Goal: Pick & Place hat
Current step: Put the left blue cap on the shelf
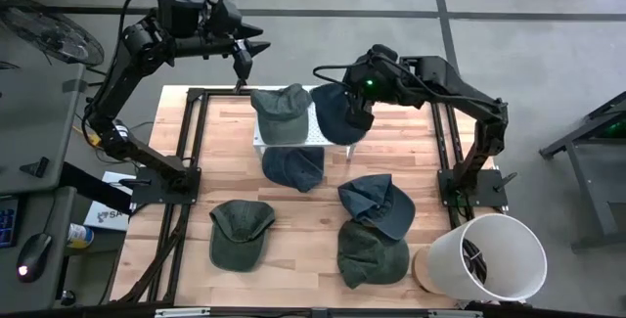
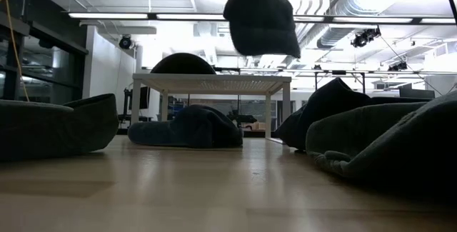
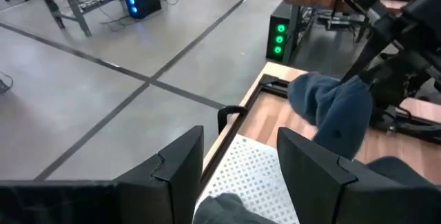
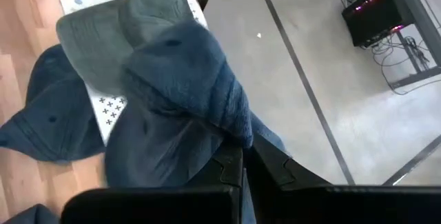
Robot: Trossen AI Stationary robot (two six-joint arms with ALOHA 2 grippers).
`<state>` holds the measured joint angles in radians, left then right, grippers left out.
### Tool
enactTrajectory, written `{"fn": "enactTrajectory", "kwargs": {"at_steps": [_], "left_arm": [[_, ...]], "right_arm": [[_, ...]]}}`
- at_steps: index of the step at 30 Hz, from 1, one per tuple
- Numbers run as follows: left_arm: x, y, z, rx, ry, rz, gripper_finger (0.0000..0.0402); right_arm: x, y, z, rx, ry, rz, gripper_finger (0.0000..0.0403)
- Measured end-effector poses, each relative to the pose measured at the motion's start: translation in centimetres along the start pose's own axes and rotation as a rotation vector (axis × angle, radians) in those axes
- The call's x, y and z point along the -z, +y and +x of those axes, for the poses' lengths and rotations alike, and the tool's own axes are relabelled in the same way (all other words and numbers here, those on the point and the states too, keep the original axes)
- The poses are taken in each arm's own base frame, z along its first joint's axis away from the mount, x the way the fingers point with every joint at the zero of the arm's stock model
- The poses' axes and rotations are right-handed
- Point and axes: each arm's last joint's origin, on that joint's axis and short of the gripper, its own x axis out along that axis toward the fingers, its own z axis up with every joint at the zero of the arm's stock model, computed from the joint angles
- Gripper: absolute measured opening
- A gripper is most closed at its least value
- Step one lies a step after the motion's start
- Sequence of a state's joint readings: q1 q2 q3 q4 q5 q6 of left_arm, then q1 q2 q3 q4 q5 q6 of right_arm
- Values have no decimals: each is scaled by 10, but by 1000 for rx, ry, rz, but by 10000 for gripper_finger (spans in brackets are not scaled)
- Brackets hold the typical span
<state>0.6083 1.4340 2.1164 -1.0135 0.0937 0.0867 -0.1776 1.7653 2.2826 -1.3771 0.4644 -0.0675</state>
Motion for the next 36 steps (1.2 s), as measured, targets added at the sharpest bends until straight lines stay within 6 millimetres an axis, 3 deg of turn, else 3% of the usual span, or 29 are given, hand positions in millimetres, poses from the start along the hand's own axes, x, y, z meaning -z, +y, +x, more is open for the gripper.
{"fn": "enactTrajectory", "kwargs": {"at_steps": [7,23,36], "left_arm": [[1,0,1,1,9,13,182],[1,0,1,2,13,13,182],[1,0,1,3,14,13,182]], "right_arm": [[1,3,8,-1,20,1,0],[5,11,46,20,49,5,0],[13,7,90,56,52,-47,0]]}}
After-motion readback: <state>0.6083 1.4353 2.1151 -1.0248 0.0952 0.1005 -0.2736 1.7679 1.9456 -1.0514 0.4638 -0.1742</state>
